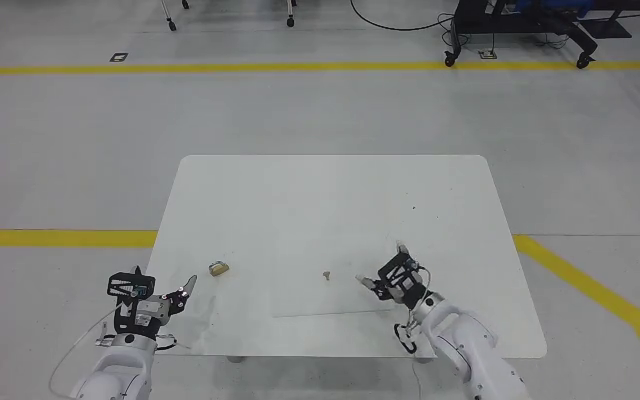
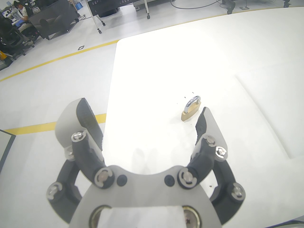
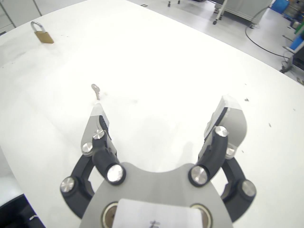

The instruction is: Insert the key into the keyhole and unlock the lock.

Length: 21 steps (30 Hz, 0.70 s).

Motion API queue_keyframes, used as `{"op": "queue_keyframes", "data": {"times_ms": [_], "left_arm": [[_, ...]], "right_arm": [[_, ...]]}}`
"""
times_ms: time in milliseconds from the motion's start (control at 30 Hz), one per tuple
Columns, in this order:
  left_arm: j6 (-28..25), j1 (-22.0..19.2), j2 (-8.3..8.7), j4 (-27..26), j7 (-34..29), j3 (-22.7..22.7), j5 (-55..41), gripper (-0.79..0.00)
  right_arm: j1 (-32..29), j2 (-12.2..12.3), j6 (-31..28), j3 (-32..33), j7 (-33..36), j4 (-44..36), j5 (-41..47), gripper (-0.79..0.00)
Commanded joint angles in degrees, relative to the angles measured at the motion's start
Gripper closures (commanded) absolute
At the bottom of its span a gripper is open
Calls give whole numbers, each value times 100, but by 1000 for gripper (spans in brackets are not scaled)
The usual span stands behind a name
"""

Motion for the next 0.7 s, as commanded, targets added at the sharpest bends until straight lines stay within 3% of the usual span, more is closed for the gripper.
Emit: {"op": "queue_keyframes", "data": {"times_ms": [0,167,200,233,267,300,500,567,667], "left_arm": [[0,0,0,0,0,0,0,-785],[0,0,0,0,0,0,0,-785],[0,0,0,0,0,0,0,-785],[0,0,0,0,0,0,0,-785],[0,0,0,0,0,0,0,-785],[0,0,0,0,0,0,0,-785],[0,0,0,0,0,0,0,-785],[0,0,0,0,0,0,0,-785],[0,0,0,0,0,0,0,-785]], "right_arm": [[276,-12,-358,-240,120,135,-184,-785],[1061,-5,-1755,-595,419,781,-436,-785],[1152,-10,-1875,-600,433,887,-338,-551],[1339,-18,-2109,-629,517,1052,-203,-388],[1450,-27,-2264,-666,555,1146,-95,-391],[1550,-37,-2396,-709,597,1231,14,-493],[2077,-151,-2524,-1233,1092,1646,37,-529],[2252,-192,-2564,-1370,1194,1805,106,-431],[2466,-257,-2590,-1583,1331,1998,196,-391]]}}
